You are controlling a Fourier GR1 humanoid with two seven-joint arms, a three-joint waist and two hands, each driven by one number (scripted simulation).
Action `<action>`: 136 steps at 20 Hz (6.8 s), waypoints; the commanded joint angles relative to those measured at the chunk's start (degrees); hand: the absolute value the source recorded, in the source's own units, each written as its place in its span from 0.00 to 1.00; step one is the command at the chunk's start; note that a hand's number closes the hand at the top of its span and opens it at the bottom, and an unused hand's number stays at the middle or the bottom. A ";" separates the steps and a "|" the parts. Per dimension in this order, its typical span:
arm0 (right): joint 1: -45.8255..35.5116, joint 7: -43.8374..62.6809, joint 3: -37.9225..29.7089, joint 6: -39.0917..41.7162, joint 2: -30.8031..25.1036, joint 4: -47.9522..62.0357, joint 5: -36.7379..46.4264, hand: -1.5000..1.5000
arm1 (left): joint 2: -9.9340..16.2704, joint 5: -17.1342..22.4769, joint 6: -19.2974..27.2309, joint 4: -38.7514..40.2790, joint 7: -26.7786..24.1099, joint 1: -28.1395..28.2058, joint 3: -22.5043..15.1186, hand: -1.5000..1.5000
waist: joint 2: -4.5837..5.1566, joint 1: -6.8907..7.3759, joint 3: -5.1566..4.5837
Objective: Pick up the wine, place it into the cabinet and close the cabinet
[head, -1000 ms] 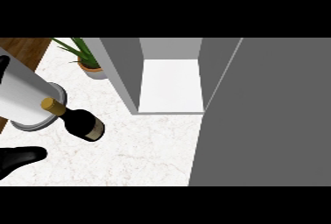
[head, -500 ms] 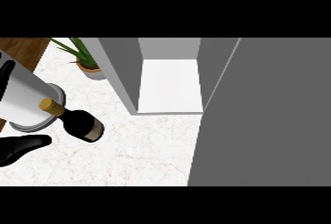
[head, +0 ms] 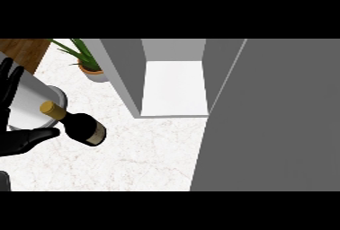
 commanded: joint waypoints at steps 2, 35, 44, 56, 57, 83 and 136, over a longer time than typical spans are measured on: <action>0.43 3.58 1.65 -1.51 -2.22 -8.58 9.31 0.00 | -2.32 -2.31 0.34 0.32 -2.34 2.72 -2.22 0.00 | -0.08 0.10 0.05; -4.23 7.21 5.68 -11.02 -11.50 -10.16 9.77 0.00 | -2.44 -5.88 -10.58 43.11 -39.56 7.67 4.22 0.00 | 0.04 -0.56 -0.03; -4.23 8.93 6.29 -12.61 -14.48 -12.48 10.42 0.00 | -0.69 -4.65 -12.62 49.80 -44.38 7.23 6.37 0.00 | -0.15 -0.26 0.02; -5.65 4.64 8.69 -15.14 -13.68 -6.49 9.84 0.00 | 2.70 -3.59 -21.26 76.12 -53.95 -5.63 7.82 0.00 | 0.24 -0.77 -0.03; -6.11 6.00 6.72 -14.15 -15.44 -9.03 8.24 0.00 | 0.87 -4.17 -19.92 75.03 -52.82 -6.32 6.57 0.00 | 0.18 -0.79 -0.01; -3.79 4.55 8.78 -18.58 -19.29 -10.05 8.99 0.00 | 1.50 -6.52 -19.49 81.81 -69.04 -7.29 4.92 1.00 | -0.04 0.11 0.06; 9.25 -12.48 6.37 -20.54 -30.46 -12.72 -1.01 0.00 | -11.49 -8.18 5.64 44.41 -40.32 -9.24 -26.18 1.00 | 0.19 -0.72 0.11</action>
